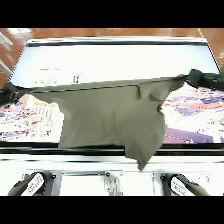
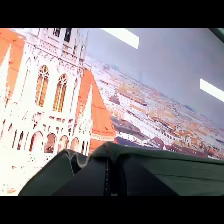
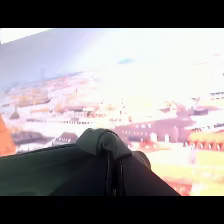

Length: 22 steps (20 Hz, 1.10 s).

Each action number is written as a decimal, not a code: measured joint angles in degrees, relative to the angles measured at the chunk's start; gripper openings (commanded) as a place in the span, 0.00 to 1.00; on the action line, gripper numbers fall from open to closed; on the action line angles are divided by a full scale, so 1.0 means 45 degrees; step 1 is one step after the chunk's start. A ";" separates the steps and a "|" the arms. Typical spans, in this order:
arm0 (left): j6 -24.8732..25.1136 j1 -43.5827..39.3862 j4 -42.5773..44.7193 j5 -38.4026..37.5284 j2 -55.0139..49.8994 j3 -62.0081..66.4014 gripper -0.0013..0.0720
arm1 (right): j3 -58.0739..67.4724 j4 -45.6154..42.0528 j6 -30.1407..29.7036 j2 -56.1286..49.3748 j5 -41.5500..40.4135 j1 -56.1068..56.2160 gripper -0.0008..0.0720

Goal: Fold the shirts.

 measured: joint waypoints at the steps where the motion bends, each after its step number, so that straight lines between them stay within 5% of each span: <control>1: 0.0112 -0.0253 -0.0301 0.0690 -0.0680 -0.0083 0.06 | -0.0078 0.0102 0.0068 -0.0627 -0.1219 0.0505 0.10; 6: 0.0481 -0.1661 -0.1467 0.3925 -0.3322 -0.0248 0.06 | -0.0267 0.0466 0.0427 -0.3070 -0.6343 0.2841 0.10; 10: 0.0792 -0.2880 -0.1846 0.5115 -0.4867 -0.0272 0.11 | -0.0301 0.0602 0.0767 -0.4294 -0.6805 0.4031 0.15; 12: 0.0903 -0.3196 -0.1923 0.4906 -0.5367 -0.0253 0.77 | -0.0301 0.0675 0.1025 -0.4503 -0.6528 0.4367 0.80; 19: 0.0112 -0.0690 0.1452 -0.1773 -0.5838 0.1418 0.77 | -0.0296 -0.1205 0.1768 -0.2429 -0.2259 0.2569 0.82; 21: -0.0257 0.0180 0.2793 -0.3706 -0.5853 0.1331 1.00 | -0.0359 -0.1880 0.1846 -0.1977 0.0194 0.1404 0.82; 22: -0.0355 0.0461 0.3240 -0.4381 -0.5867 0.1049 1.00 | -0.0486 -0.2035 0.1744 -0.1841 0.1321 0.0865 0.82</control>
